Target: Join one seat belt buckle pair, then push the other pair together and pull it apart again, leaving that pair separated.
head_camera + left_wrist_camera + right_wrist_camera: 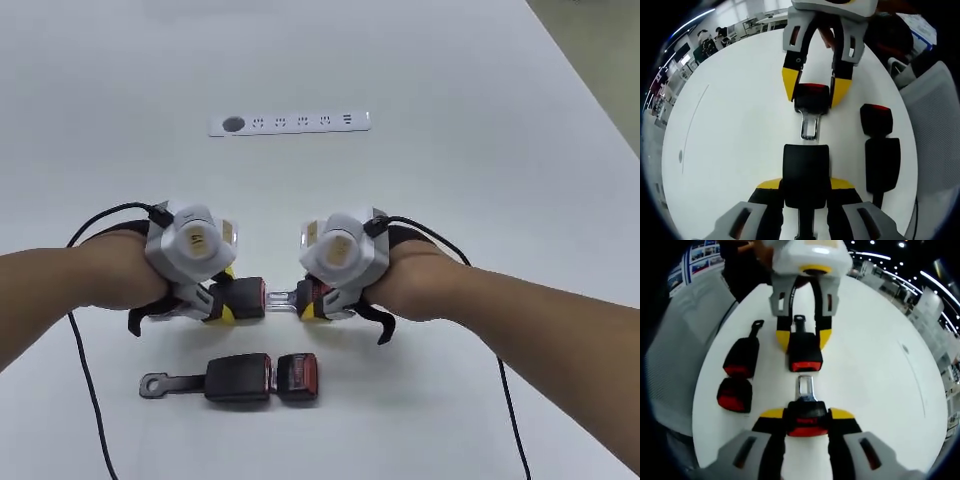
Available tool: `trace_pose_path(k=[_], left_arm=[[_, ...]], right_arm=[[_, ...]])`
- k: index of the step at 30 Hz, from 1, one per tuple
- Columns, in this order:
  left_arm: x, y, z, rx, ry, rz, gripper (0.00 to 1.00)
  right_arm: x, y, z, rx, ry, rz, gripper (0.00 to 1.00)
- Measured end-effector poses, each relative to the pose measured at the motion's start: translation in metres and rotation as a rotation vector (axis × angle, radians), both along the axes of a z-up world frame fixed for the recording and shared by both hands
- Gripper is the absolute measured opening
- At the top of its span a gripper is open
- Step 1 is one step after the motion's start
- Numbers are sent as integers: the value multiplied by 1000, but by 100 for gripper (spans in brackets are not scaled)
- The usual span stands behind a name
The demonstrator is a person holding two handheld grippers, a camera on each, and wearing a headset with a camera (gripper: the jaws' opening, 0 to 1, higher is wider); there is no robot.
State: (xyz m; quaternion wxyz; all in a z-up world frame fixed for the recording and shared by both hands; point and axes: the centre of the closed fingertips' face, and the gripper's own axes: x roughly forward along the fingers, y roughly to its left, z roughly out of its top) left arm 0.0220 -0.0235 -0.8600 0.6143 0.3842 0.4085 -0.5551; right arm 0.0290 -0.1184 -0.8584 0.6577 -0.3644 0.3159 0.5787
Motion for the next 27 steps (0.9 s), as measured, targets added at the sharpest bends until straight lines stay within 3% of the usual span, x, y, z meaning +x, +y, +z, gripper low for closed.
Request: trace_pose_path(k=[6, 9, 11, 14, 18, 22, 27], left_arm=[[3, 1, -3, 7, -2, 14, 33], [4, 0, -4, 33, -4, 19, 33], [4, -1, -5, 47, -2, 17, 33], [3, -2, -5, 64, -11, -10, 33], [4, -1, -6, 82, -33, -18, 33], [8, 1, -8, 91, -55, -20, 33], [7, 3, -7, 84, -98, -17, 33]], right_arm=[[0, -35, -1, -15, -2, -42, 31], [-2, -50, -1, -30, -10, -45, 32], [-2, -61, 0, -64, -45, -25, 32], [-2, -72, 0, -88, -53, -30, 33], [-4, -78, -1, -110, -53, -38, 33], [-2, -75, 2, -113, -77, -44, 41], [3, -67, 17, -62, -138, -63, 51]])
